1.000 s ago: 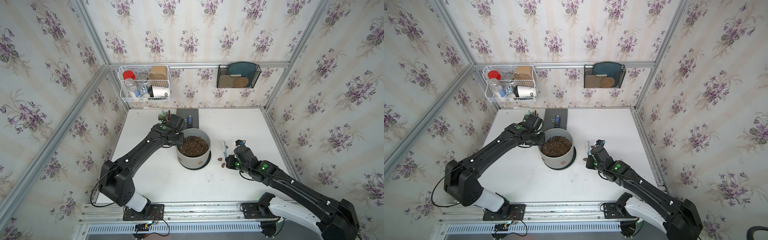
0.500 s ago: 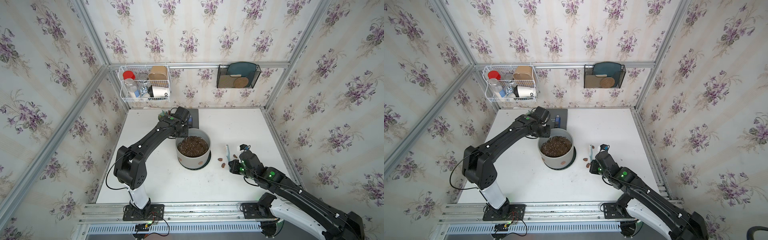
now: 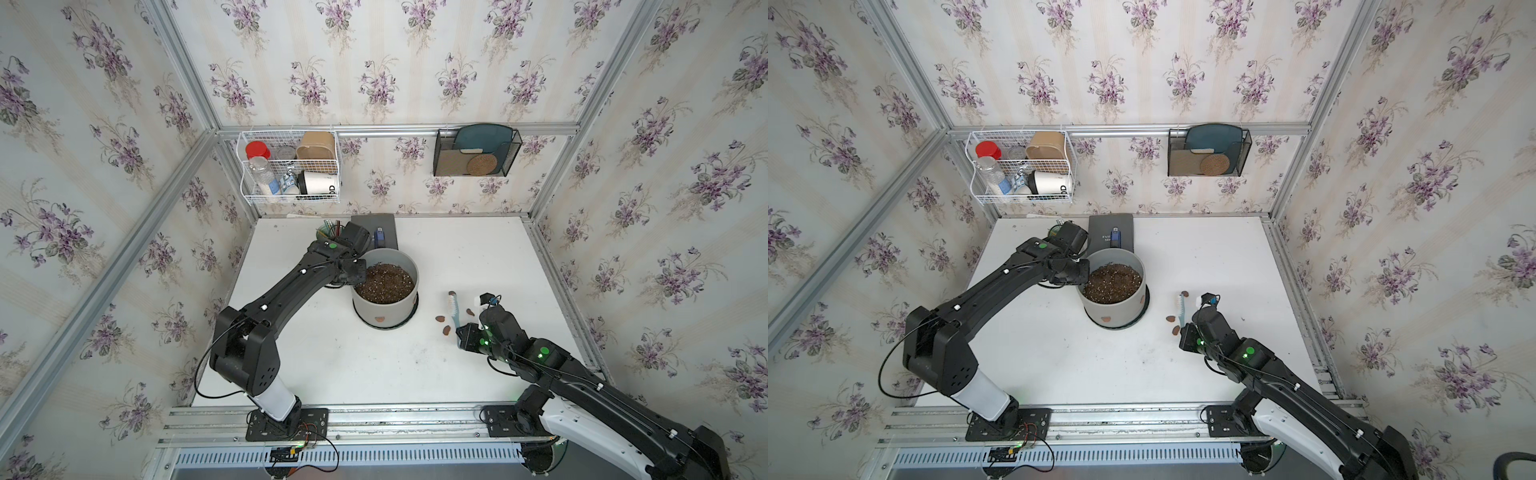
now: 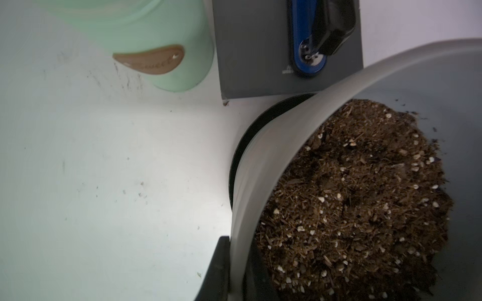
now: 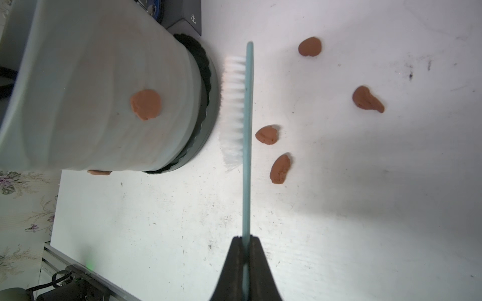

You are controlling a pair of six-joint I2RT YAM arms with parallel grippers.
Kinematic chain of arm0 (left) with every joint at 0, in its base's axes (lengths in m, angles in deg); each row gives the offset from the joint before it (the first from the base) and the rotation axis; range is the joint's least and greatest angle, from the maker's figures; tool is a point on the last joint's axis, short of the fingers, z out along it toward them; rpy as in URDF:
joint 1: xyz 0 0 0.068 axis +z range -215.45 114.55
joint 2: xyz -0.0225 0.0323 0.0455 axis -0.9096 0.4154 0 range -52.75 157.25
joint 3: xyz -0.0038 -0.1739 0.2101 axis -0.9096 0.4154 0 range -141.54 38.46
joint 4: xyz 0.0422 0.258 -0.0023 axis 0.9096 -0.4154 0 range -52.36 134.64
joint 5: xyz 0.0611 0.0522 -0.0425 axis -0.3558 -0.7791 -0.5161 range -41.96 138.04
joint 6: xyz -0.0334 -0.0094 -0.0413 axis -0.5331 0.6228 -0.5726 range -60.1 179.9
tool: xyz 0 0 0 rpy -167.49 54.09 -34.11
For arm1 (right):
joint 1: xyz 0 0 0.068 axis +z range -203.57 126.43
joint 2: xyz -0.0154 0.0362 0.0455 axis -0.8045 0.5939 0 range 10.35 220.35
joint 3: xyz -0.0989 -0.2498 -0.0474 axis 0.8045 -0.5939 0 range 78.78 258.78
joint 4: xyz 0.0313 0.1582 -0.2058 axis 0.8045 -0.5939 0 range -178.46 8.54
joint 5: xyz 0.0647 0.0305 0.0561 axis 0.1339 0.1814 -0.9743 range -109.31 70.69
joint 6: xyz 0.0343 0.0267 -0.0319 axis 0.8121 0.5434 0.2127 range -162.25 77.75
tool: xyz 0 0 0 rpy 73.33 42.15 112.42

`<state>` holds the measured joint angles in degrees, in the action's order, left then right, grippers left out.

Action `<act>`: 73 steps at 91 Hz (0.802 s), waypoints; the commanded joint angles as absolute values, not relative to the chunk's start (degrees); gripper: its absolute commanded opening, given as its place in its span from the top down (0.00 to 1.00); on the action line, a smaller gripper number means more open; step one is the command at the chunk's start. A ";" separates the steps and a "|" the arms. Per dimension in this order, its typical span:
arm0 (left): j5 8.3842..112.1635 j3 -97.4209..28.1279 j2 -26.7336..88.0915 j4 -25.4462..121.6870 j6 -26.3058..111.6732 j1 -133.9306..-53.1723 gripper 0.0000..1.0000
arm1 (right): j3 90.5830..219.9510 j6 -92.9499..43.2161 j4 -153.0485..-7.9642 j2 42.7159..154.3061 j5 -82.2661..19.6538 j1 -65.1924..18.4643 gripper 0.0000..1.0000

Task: Scrub the dried mud off the ceramic pot
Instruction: Rotate the pot on the tray.

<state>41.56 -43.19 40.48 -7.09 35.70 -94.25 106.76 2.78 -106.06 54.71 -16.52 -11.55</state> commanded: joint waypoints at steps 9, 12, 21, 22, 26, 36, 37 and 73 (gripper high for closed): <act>50.98 -40.22 37.66 -4.31 34.97 -94.54 0.85 | 106.29 5.11 -101.33 57.51 -16.22 -8.83 1.00; 51.75 -39.82 37.76 -3.44 34.97 -94.54 0.79 | 106.24 5.59 -100.95 58.03 -15.68 -8.02 1.00; 50.95 -40.77 39.09 -2.66 35.48 -94.41 0.69 | 106.35 6.95 -100.79 59.81 -13.64 -5.49 1.00; 50.55 -41.01 39.31 -2.74 35.52 -94.39 0.69 | 106.36 7.09 -100.79 60.00 -13.44 -5.31 1.00; 48.86 -42.42 40.38 -2.98 35.76 -94.25 0.66 | 106.52 7.55 -100.68 60.82 -12.76 -4.38 1.00; 46.19 -45.67 42.53 -3.85 36.40 -93.93 0.60 | 106.04 8.36 -99.90 61.65 -12.04 -3.10 1.00; 45.93 -45.80 42.66 -3.82 36.59 -93.93 0.60 | 105.99 8.41 -99.82 61.66 -12.03 -3.07 1.00; 44.96 -46.28 43.31 -4.86 35.50 -93.97 0.80 | 107.21 8.90 -101.09 61.89 -11.33 -2.85 1.00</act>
<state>43.09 -47.65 45.60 -5.18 37.16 -93.75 106.63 8.58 -100.83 61.92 -12.50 -2.96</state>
